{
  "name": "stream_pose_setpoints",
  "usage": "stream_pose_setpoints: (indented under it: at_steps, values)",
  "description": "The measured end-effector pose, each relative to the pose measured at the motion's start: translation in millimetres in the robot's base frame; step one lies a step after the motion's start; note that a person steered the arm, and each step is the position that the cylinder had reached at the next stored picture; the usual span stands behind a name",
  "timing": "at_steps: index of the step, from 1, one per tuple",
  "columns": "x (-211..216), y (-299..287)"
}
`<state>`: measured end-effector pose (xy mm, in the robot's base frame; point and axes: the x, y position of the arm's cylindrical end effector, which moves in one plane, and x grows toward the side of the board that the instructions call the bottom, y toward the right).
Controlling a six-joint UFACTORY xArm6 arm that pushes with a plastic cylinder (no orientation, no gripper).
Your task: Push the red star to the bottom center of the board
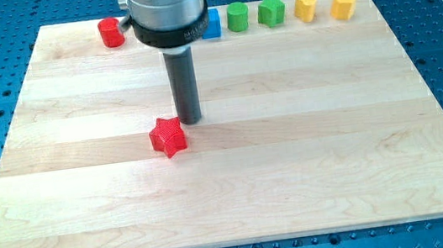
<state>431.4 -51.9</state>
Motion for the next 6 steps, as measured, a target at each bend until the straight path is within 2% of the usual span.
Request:
stream_pose_setpoints:
  at_steps: [1,2,4,5,6]
  values:
    - [-6,-55]
    - [51,-42]
    - [18,11]
    - [21,52]
    - [73,68]
